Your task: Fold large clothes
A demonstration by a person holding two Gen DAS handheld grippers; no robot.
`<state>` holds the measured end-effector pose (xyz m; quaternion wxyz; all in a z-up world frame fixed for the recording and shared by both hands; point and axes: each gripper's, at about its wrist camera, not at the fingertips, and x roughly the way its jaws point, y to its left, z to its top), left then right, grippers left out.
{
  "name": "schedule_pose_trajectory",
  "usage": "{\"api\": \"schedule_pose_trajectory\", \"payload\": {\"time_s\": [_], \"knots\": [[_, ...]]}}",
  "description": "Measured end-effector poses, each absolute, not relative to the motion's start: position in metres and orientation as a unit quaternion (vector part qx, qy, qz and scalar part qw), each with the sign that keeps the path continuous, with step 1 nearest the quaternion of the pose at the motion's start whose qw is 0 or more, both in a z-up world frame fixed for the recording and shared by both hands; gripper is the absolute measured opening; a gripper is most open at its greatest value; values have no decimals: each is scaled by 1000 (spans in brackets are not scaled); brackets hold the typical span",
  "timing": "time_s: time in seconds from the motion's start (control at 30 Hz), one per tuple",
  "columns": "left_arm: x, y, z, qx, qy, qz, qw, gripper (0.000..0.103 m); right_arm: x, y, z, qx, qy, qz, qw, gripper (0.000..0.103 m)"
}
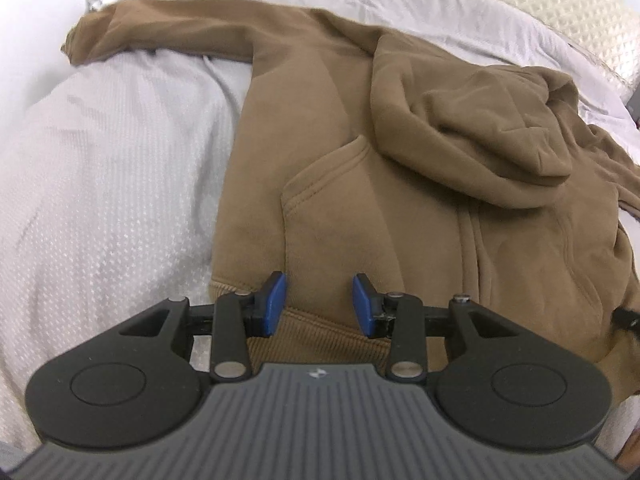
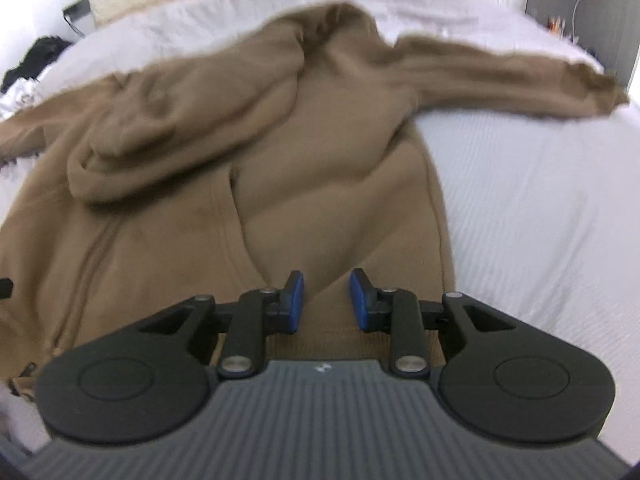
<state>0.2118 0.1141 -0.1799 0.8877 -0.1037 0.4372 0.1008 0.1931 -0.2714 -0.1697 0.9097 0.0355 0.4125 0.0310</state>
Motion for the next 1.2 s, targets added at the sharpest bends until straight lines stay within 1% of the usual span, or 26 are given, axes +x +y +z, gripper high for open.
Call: {"api": "schedule_pose_trajectory", "payload": {"time_s": [0.13,0.37,0.43,0.5,0.53,0.73,0.8,0.93,1.07,1.2], "knots": [[213,113,-185,-95,442,100,887,43,201,-272,-180,41,433,28,900,30],[206,110,-179,-96,434,96,890,43,197,-273,-174,43,423,26,905,30],[203,106,-174,-84,432,89,894,48,192,-274,-168,51,414,27,908,30],[199,102,-166,-89,428,77,896,65,189,-276,-165,54,412,26,909,30],[197,100,-161,-90,427,68,897,68,189,-277,-164,57,411,26,909,30],[200,72,-129,-61,387,43,919,70,186,-278,-161,69,400,28,913,31],[212,60,-120,-57,370,33,927,76,185,-279,-159,77,395,33,915,31],[248,33,-113,-61,349,-5,935,76,186,-280,-160,90,394,37,914,31],[289,11,-125,-61,356,-31,932,76,188,-280,-160,96,392,39,914,31],[324,3,-140,-47,364,-37,930,76,189,-283,-158,126,385,50,913,31]]}}
